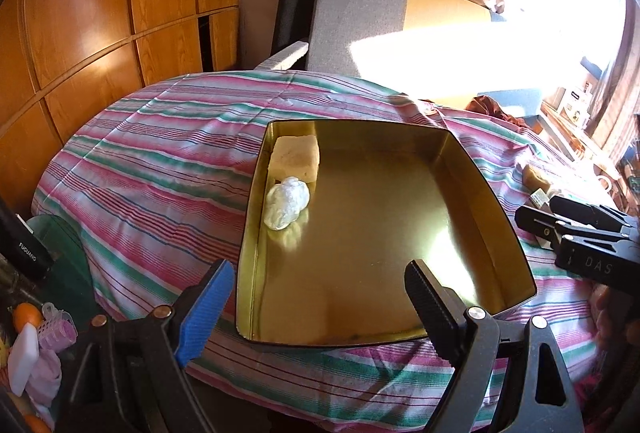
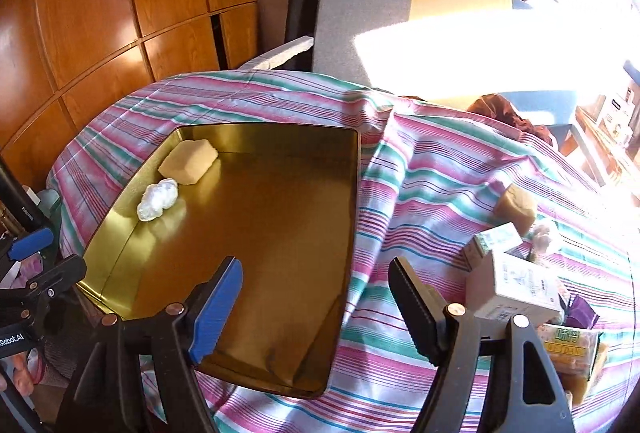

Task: Organize objects
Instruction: 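Move the left tool back to the pile and grasp the white medicine box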

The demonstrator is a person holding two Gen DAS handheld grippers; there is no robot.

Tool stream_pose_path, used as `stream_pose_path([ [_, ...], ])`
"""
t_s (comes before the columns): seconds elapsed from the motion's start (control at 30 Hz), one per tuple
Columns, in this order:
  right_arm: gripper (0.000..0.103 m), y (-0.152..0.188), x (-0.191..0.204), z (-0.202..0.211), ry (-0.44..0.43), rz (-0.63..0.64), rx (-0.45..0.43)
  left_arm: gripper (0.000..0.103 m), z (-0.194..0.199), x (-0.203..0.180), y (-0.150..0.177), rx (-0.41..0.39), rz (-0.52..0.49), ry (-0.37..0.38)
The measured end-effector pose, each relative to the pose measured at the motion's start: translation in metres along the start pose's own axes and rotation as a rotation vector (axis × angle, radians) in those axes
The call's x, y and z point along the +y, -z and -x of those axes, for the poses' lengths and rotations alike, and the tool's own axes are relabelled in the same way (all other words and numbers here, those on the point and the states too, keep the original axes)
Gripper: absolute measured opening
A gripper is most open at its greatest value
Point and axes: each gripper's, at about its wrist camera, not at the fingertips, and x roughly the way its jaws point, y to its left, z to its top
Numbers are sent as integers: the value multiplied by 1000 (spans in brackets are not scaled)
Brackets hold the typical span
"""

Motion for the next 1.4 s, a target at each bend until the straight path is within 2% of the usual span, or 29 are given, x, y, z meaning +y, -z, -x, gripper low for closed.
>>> stream_pose_path([
  [0.2, 77, 2, -51, 14, 84, -55, -16, 88, -5, -23, -4, 8, -49, 28],
  [0.5, 77, 10, -150, 39, 214, -197, -45, 88, -10, -60, -4, 18, -129, 80],
  [0.63, 77, 15, -200, 47, 283, -299, -76, 88, -12, -74, -6, 28, -156, 104],
  [0.7, 81, 20, -224, 46, 324, -354, -94, 88, -12, -83, -7, 27, -177, 116],
  [0.77, 82, 28, -246, 44, 347, -408, -110, 88, -11, -93, -8, 27, -201, 129],
  [0.87, 82, 47, -274, 41, 354, -516, -129, 88, -13, -111, -9, 31, -241, 153],
  [0.93, 82, 56, -290, 39, 352, -596, -111, 88, -15, -123, -11, 38, -268, 172],
  [1.1, 82, 70, -315, 48, 279, -751, -140, 88, -24, -163, -12, 61, -335, 228],
  [1.27, 82, 76, -320, 45, 238, -802, -118, 88, -35, -208, -16, 81, -436, 299],
  [1.4, 82, 72, -312, 38, 228, -767, -87, 88, -47, -242, -18, 98, -540, 356],
])
